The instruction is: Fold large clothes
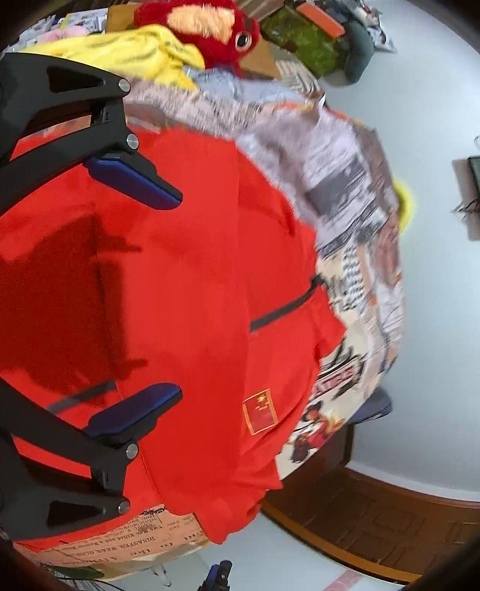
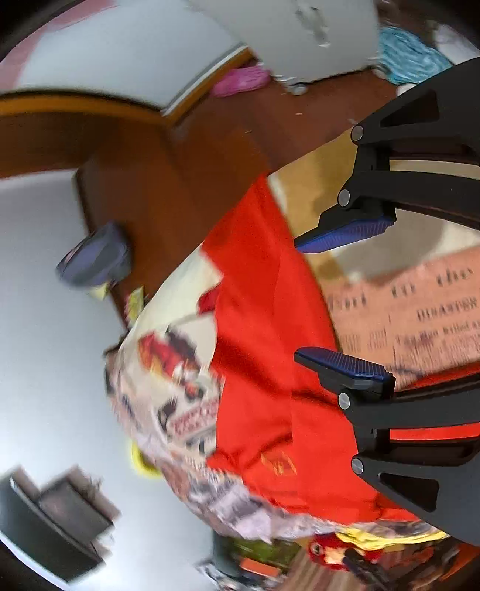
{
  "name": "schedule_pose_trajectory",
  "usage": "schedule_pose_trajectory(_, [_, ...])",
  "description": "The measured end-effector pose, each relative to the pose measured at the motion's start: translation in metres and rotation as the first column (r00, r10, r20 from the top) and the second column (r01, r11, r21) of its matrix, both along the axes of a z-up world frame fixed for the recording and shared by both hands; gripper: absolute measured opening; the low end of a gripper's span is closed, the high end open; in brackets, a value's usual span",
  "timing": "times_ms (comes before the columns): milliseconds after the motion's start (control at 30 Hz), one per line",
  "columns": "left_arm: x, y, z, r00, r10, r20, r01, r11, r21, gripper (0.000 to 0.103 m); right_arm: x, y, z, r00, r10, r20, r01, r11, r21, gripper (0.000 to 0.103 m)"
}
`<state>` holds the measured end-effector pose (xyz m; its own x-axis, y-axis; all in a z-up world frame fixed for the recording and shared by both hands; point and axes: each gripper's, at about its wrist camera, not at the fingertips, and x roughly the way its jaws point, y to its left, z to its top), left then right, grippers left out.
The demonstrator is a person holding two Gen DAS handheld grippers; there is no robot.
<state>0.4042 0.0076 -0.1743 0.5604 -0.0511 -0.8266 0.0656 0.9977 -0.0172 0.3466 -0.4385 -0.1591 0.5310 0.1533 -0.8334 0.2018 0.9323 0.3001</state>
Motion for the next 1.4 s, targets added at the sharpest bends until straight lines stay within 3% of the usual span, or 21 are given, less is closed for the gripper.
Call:
schedule_pose_trajectory(233, [0.019, -0.027, -0.046, 0.995, -0.036, -0.093, 0.034, 0.999, -0.018, 0.095, 0.02, -0.039, -0.056, 0.99, -0.099, -0.105, 0.108, 0.99, 0.09, 0.049])
schedule_pose_trajectory(400, [0.028, -0.032, -0.069, 0.991, -0.034, -0.128, 0.03, 0.999, -0.035, 0.095, 0.027, -0.056, -0.063, 0.984, -0.16, -0.073, 0.17, 0.972, 0.16, 0.049])
schedule_pose_trajectory(500, [0.033, -0.029, -0.08, 0.988, -0.017, -0.157, 0.008, 0.998, -0.058, 0.095, 0.036, -0.058, -0.065, 0.982, -0.182, -0.058, 0.189, 0.971, 0.146, 0.048])
schedule_pose_trajectory(600, [0.034, -0.024, -0.086, 0.985, -0.004, -0.17, -0.013, 0.995, -0.098, 0.095, 0.044, -0.056, -0.064, 0.978, -0.204, -0.047, 0.208, 0.972, 0.107, 0.026])
schedule_pose_trajectory(667, [0.033, -0.023, -0.085, 0.986, 0.001, -0.167, -0.019, 0.994, -0.105, 0.095, 0.045, -0.06, -0.064, 0.975, -0.215, -0.047, 0.22, 0.965, 0.14, 0.009])
schedule_pose_trajectory(800, [0.027, -0.022, -0.077, 0.988, 0.006, -0.151, -0.019, 0.996, -0.084, 0.095, 0.044, -0.059, -0.053, 0.976, -0.22, -0.007, 0.217, 0.959, 0.184, 0.005])
schedule_pose_trajectory(1000, [0.017, -0.015, -0.056, 0.995, -0.002, -0.097, -0.003, 0.999, -0.045, 0.095, 0.03, -0.021, 0.014, 0.984, -0.089, 0.154, 0.073, 0.992, 0.107, 0.005])
schedule_pose_trajectory(1167, [0.004, -0.004, -0.036, 0.999, 0.006, -0.048, -0.008, 0.998, -0.057, 0.095, 0.017, 0.031, 0.076, 0.954, 0.072, 0.293, -0.087, 0.995, 0.039, 0.004])
schedule_pose_trajectory(1267, [-0.004, 0.002, -0.026, 1.0, 0.007, -0.024, -0.008, 0.998, -0.056, 0.095, 0.01, 0.073, 0.098, 0.923, 0.178, 0.342, -0.188, 0.982, -0.003, 0.004])
schedule_pose_trajectory(1400, [-0.016, 0.009, -0.018, 1.0, -0.001, -0.006, 0.0, 0.998, -0.055, 0.095, 0.006, 0.131, 0.092, 0.892, 0.327, 0.312, -0.33, 0.943, -0.044, 0.004])
